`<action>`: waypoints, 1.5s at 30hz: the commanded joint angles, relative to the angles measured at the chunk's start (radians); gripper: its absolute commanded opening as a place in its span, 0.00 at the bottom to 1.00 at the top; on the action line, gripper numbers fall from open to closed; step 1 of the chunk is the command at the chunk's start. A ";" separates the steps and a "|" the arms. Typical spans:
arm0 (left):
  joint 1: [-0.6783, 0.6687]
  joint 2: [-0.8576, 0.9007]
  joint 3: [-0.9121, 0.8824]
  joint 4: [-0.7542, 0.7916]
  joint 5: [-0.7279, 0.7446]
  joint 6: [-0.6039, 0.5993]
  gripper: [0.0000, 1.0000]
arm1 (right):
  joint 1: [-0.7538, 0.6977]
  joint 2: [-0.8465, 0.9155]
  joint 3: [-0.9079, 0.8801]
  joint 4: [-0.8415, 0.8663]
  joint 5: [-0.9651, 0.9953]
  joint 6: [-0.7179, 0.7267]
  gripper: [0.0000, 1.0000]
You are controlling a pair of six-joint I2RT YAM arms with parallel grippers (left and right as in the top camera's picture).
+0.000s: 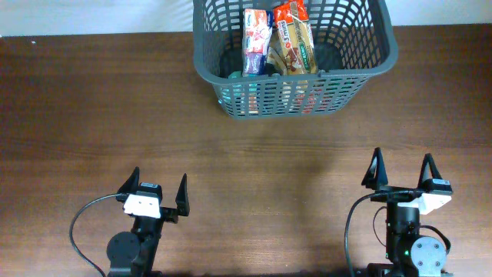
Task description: Pack container
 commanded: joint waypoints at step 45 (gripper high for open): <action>-0.004 -0.008 -0.008 0.003 -0.007 0.011 0.99 | 0.008 -0.077 -0.079 -0.279 -0.079 -0.140 0.99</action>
